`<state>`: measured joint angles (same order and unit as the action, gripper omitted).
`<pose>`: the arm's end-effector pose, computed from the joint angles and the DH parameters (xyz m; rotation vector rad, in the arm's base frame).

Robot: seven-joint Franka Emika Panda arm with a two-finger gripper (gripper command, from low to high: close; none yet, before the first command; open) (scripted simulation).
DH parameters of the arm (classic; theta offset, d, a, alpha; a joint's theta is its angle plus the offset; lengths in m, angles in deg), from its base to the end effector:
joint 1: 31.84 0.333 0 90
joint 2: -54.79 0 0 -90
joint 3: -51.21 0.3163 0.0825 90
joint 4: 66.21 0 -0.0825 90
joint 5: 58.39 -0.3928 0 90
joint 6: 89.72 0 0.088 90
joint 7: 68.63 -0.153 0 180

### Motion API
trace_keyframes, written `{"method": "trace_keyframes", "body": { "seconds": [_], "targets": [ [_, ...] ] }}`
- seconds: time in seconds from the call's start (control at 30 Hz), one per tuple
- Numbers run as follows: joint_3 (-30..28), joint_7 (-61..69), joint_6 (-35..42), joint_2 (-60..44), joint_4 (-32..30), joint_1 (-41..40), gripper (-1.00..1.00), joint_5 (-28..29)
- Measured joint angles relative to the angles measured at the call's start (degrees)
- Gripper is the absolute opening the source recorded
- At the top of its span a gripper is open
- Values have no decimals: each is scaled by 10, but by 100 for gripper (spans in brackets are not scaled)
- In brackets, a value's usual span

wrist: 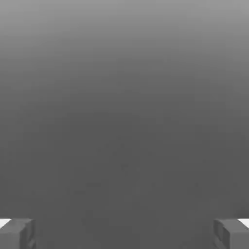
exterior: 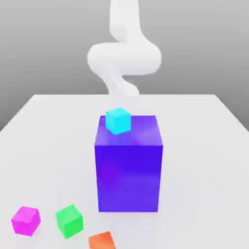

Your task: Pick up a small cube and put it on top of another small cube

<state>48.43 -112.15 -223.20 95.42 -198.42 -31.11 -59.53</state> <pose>0.4191 -0.0189 0.6429 -2.4678 1.0491 -0.9324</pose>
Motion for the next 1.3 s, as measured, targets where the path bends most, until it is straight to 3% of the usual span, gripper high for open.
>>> {"method": "trace_keyframes", "body": {
  "seconds": [0.57, 0.93, 1.07, 1.1, 1.3],
  "targets": [
    [-155, 187, -115, -357, -29, 0, 0, -120],
    [-185, 271, -196, -574, -50, -69, 0, -146],
    [-146, 310, -252, -657, -34, -106, 0, -191],
    [-132, 320, -267, -678, -29, -118, -100, -204],
    [-124, 325, -274, -688, -27, -124, -100, -210]
  ]
}}
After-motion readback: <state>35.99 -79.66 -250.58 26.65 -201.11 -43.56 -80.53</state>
